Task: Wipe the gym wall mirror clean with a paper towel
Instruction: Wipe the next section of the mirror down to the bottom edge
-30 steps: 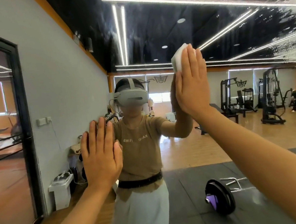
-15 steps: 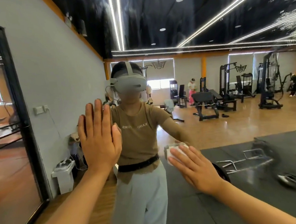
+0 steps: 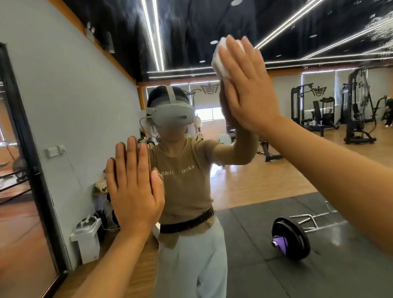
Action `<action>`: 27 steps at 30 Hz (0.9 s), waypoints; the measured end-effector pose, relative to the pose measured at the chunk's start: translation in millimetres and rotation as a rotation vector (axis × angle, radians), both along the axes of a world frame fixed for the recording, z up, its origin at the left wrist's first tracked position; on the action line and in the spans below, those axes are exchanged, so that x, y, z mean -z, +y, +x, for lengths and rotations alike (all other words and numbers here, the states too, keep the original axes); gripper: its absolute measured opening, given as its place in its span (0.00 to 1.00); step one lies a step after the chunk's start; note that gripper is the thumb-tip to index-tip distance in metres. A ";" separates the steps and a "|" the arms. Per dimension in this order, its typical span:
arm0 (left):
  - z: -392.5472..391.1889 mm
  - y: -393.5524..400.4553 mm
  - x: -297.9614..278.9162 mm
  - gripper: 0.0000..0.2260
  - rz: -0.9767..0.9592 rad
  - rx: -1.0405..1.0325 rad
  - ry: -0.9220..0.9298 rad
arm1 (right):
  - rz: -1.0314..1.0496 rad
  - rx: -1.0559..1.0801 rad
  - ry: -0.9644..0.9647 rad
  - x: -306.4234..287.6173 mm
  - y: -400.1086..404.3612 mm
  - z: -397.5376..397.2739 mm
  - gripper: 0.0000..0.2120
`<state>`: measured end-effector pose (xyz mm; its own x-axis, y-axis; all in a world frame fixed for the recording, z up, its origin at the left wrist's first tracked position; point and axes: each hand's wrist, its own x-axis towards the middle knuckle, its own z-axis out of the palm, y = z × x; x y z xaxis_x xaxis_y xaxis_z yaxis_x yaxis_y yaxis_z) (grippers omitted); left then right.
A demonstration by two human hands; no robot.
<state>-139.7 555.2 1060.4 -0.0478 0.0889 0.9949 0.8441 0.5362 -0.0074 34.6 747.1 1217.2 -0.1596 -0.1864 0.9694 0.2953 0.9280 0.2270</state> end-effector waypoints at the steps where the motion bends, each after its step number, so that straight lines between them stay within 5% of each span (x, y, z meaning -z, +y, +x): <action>1: 0.1 -0.2 -0.5 0.25 -0.001 0.000 0.001 | -0.035 -0.016 0.048 -1.3 -4.0 -5.0 0.23; 4: 0.7 -0.8 -0.8 0.25 -0.005 0.003 -0.002 | -0.025 -0.069 0.055 40.2 -13.7 -13.7 0.24; 11: 1.9 -0.9 -1.8 0.26 -0.007 -0.016 -0.009 | 0.309 -0.018 -0.478 239.5 -14.5 2.0 0.30; 14: 2.5 -0.7 -1.9 0.26 -0.013 -0.025 -0.015 | 0.415 0.083 -0.586 280.3 -6.6 13.4 0.27; 20: 2.6 -0.7 -1.1 0.26 -0.018 -0.022 -0.024 | 0.440 0.095 -0.525 246.1 1.3 12.6 0.27; 27: 1.8 0.6 -0.2 0.26 -0.024 -0.019 -0.022 | 0.092 0.076 -0.129 90.6 -7.6 -2.3 0.25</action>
